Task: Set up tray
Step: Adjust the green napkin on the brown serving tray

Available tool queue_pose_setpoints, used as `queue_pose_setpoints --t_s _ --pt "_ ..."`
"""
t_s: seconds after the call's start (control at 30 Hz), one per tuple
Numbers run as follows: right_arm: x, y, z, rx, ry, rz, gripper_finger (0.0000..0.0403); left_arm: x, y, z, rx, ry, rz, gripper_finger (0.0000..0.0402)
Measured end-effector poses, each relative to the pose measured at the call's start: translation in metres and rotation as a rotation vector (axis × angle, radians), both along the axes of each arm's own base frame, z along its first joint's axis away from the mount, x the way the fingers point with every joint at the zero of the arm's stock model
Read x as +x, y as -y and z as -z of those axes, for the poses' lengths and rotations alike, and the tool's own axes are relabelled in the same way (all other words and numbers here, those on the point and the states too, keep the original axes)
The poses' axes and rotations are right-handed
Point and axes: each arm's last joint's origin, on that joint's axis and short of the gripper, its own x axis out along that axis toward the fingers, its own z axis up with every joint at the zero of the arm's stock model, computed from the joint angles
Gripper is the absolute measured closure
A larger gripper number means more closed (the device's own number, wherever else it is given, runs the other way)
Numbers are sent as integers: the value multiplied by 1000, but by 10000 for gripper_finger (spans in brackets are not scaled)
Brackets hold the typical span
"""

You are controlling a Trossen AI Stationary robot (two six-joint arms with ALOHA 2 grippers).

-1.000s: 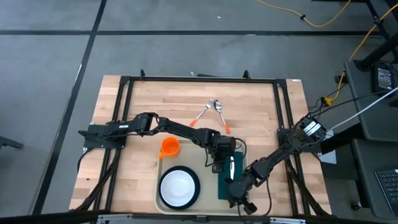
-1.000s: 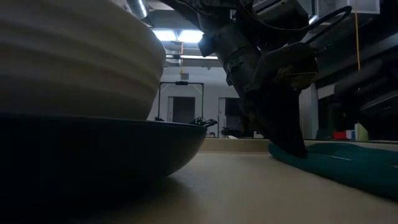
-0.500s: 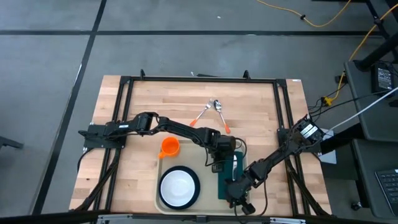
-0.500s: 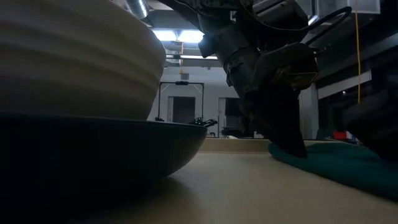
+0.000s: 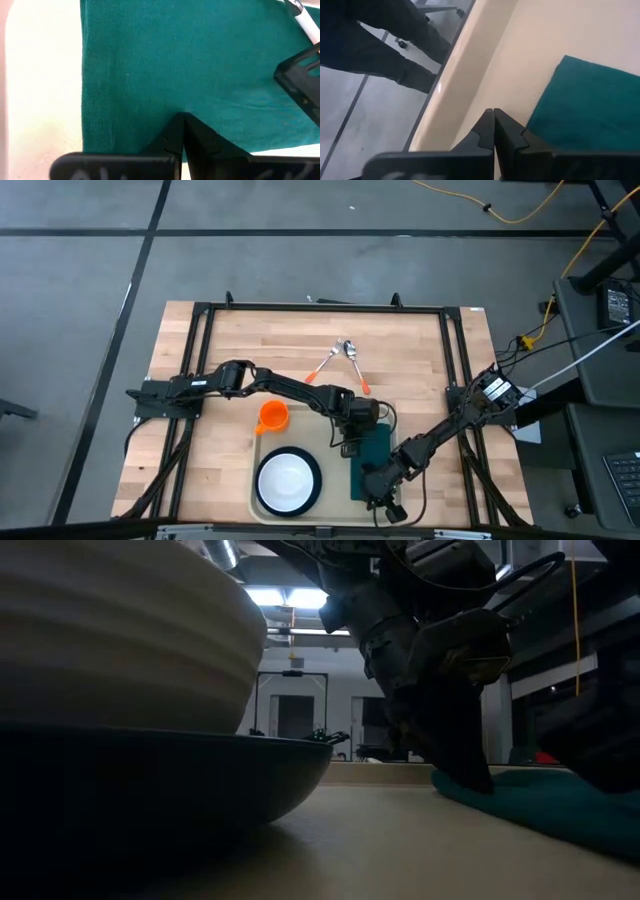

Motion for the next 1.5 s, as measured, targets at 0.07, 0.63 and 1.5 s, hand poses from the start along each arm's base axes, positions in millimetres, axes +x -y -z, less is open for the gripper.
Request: queue_pose_setpoints --t_s 0.07,0.63,1.5 --pt "0 0 0 4 -2 -7 399 0 0 0 0 1 1 398" --pt "-4 2 1 -48 -58 -74 399 0 3 0 -7 -2 -20 398" --pt "-14 18 -39 -150 12 -55 399 0 15 0 -1 5 -58 398"
